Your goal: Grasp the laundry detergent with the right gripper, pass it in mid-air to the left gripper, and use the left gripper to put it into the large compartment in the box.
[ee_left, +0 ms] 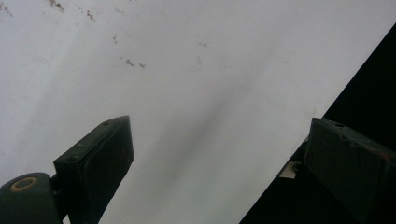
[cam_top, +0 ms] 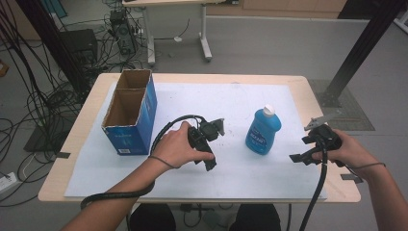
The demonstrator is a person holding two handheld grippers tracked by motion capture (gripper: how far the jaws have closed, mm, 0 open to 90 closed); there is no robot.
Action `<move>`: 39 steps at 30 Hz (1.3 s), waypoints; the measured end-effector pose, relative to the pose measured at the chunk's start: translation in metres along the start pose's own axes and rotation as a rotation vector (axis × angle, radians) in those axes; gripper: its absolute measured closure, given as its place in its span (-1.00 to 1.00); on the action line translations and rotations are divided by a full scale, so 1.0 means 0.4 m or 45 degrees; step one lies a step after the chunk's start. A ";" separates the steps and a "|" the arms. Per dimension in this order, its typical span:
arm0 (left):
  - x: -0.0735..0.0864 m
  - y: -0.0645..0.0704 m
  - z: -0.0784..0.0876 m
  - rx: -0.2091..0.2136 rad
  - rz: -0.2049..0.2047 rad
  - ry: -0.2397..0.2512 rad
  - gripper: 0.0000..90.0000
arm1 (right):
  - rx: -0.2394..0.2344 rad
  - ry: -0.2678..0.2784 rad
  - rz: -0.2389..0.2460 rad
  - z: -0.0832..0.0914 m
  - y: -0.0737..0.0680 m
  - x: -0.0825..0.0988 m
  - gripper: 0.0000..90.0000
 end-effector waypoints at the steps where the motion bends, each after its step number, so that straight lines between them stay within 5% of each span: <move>1: 0.001 -0.002 0.000 0.004 0.002 0.003 -0.81 | -0.002 0.004 0.002 -0.001 0.000 0.003 -0.83; 39: 0.006 -0.004 0.010 0.012 -0.003 0.019 -0.81 | -0.048 0.234 -0.062 -0.071 0.011 0.115 -0.88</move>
Point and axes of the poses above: each handheld gripper's, and its own axes: z roughly backward along the jaws, x roughly out of its underside, y roughly to its right, the point moved 1 cm from there along -z, roughly forward along the jaws, and after that the axes turned 12 degrees about -z, right-handed, at the moved point
